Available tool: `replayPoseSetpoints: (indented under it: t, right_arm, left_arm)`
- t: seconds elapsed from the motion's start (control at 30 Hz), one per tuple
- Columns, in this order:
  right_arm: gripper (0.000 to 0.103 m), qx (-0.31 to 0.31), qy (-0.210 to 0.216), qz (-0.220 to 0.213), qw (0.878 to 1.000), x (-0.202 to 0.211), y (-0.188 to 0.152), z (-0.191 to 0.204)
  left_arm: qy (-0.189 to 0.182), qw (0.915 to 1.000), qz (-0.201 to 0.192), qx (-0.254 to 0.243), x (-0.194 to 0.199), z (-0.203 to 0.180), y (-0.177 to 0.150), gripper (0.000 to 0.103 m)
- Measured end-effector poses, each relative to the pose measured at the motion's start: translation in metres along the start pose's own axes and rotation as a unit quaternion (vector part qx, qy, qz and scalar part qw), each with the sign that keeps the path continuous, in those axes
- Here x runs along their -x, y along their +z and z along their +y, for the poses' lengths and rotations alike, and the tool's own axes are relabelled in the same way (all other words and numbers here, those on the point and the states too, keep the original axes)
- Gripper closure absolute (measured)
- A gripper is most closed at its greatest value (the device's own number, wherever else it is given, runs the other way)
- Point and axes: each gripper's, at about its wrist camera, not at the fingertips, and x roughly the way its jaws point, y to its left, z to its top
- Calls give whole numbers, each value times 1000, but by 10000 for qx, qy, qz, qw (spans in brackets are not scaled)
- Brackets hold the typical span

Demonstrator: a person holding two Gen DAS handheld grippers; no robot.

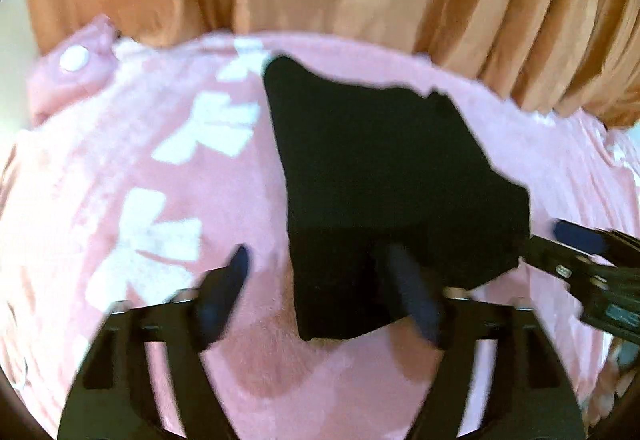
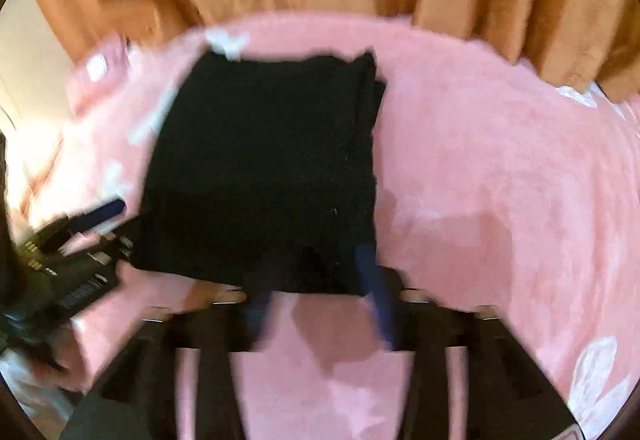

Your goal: Fold small clothes

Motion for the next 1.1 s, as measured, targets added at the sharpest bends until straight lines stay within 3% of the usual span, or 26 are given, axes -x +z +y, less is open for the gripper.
replayPoseSetpoints:
  t: [0.03,0.1,0.2,0.53,0.77,0.83,1.1]
  right_arm:
    - [22,-98,-70,-196,9997,17,-4,-1]
    - [18,-232,-189,-612,9977,49,-11,-6]
    - [17,-283,-500,-841,9948,68,-15,-15]
    - [17,-337,-542,-30,9980,68,-46,-23]
    - [17,-205,-542,-84,9983,76,-49,-23]
    - [17,-231,-540,-134,9982,72,-64,-20]
    - [17,-242,-448,-29,9987,34,-43,-8]
  left_arm:
    - [44,9998,-167,40,5,-2,-1,18]
    - [176,9993,-337,67,15,-6,-3,15]
    - [207,9994,-287,61,20,-14,-10,14]
    - [350,9993,149,-36,10,-28,-16,14]
    - [558,9980,303,-53,11,-35,-17,14]
    - [555,9980,305,-55,11,-35,-17,14]
    - [577,9966,577,96,0,-30,-17,14]
